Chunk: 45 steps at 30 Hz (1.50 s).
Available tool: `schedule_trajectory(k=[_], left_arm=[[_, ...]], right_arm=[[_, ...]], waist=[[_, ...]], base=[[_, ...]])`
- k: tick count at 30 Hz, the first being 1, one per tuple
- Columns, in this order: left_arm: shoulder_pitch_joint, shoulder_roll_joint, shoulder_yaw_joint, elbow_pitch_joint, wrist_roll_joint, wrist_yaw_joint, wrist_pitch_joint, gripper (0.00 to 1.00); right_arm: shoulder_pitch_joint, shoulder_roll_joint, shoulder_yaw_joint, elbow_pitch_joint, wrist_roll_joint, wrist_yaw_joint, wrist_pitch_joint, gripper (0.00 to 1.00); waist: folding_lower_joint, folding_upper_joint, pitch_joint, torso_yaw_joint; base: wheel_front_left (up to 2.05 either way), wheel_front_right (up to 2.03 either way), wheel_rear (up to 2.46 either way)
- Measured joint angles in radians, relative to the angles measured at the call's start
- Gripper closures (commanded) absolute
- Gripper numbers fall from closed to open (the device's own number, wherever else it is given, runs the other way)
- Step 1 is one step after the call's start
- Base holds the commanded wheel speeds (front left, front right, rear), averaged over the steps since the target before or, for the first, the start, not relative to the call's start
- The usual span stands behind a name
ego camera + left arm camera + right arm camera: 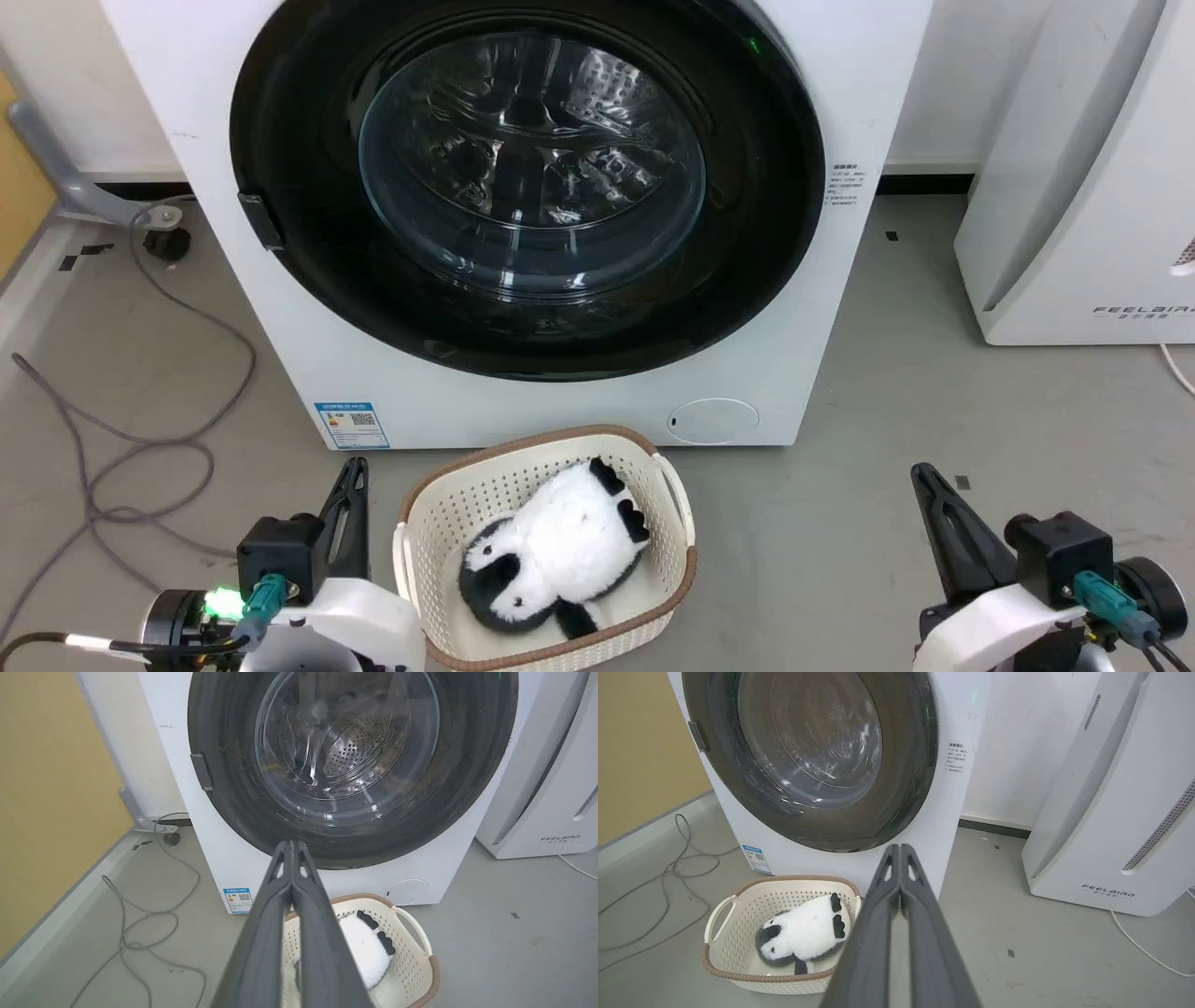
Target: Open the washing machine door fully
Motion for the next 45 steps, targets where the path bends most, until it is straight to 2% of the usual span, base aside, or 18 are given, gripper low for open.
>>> schedule_trajectory(k=[33, 34, 36, 37, 38, 39, 45], left_arm=[[0.0, 0.0, 0.0, 0.0, 0.0, 0.0, 0.0, 1.0], [0.0, 0.0, 0.0, 0.0, 0.0, 0.0, 0.0, 0.0], [0.0, 0.0, 0.0, 0.001, 0.0, 0.0, 0.0, 0.0], [0.0, 0.0, 0.0, 0.001, 0.0, 0.0, 0.0, 1.0], [0.0, 0.0, -0.001, 0.001, 0.0, 0.0, 0.0, 1.0], [0.0, 0.0, -0.001, 0.001, 0.0, 0.0, 0.0, 0.0], [0.0, 0.0, -0.009, 0.004, 0.0, 0.0, -0.006, 0.0]], right_arm=[[0.0, 0.0, 0.0, 0.0, 0.0, 0.0, 0.0, 1.0], [0.0, 0.0, 0.0, 0.0, 0.0, 0.0, 0.0, 0.0], [0.001, 0.0, 0.0, 0.0, 0.0, 0.0, 0.0, 0.0], [0.001, 0.0, 0.0, 0.0, 0.0, 0.0, 0.0, 1.0], [0.001, 0.0, 0.0, 0.0, 0.0, 0.0, 0.0, 1.0], [0.001, 0.0, 0.0, 0.0, 0.001, 0.0, 0.0, 0.0], [0.001, 0.0, 0.0, 0.0, 0.002, 0.0, -0.004, 0.0]], waist=[[0.0, -0.0001, 0.0, 0.0], [0.0, -0.0001, 0.0, 0.0], [-0.0001, -0.0001, 0.0, 0.0], [0.0, -0.0001, 0.0, 0.0], [0.0, 0.0, 0.0, 0.0], [0.0, -0.0001, 0.0, 0.0], [0.0, 0.0, 0.0, 0.0]], base=[[0.0, 0.0, 0.0], [0.0, 0.0, 0.0], [0.0, 0.0, 0.0], [0.0, 0.0, 0.0], [0.0, 0.0, 0.0], [0.0, 0.0, 0.0], [0.0, 0.0, 0.0]])
